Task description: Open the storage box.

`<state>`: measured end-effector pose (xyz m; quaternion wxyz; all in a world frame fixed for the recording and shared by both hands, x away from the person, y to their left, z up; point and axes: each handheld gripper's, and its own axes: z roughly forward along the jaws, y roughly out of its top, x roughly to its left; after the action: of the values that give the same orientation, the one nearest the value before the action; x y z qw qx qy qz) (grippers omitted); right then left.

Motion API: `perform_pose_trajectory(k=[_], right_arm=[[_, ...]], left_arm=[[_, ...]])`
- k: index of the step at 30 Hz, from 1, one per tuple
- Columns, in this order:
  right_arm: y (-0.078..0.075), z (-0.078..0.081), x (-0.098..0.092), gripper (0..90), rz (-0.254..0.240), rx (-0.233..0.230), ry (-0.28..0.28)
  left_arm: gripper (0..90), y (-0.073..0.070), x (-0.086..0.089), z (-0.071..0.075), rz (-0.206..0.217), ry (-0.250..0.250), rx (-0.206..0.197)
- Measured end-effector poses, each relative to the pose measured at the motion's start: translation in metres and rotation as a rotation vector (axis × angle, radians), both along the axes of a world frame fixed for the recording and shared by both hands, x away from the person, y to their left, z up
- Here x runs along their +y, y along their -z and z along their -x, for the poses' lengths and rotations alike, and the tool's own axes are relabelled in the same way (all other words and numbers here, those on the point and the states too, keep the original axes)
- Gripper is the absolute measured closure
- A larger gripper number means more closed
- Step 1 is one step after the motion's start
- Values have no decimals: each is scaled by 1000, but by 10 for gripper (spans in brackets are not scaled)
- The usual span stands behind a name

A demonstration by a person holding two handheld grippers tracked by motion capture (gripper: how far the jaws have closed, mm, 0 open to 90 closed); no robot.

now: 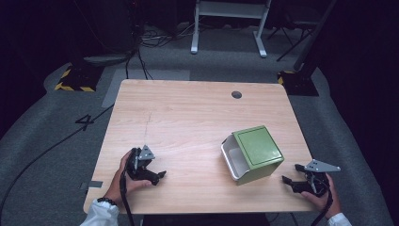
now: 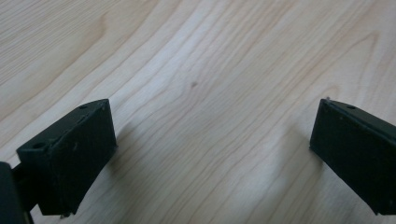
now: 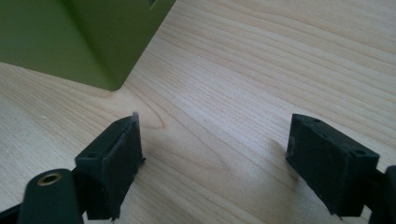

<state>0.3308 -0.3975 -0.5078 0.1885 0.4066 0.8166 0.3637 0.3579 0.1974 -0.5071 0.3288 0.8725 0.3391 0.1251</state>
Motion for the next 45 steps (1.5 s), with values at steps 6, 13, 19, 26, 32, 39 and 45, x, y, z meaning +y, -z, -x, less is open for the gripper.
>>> perform_pose_trajectory(k=[6, 13, 19, 26, 32, 39, 45], right_arm=[[0, 0, 0, 182, 0, 0, 0], [0, 0, 0, 181, 0, 0, 0], [0, 0, 0, 181, 0, 0, 0], [0, 0, 0, 182, 0, 0, 0], [0, 0, 0, 182, 0, 0, 0], [0, 0, 0, 181, 0, 0, 0], [0, 0, 0, 181, 0, 0, 0]], left_arm=[[150, -8, -29, -2, 23, 139, 25], [181, -16, -60, 0, 50, 251, 24], [180, -28, -95, 0, 64, 341, 7], [178, -42, -126, 0, 71, 425, -24], [179, -50, -150, 3, 70, 485, -37], [173, -56, -175, 5, 91, 550, -49], [172, -56, -196, 6, 127, 599, -47]])
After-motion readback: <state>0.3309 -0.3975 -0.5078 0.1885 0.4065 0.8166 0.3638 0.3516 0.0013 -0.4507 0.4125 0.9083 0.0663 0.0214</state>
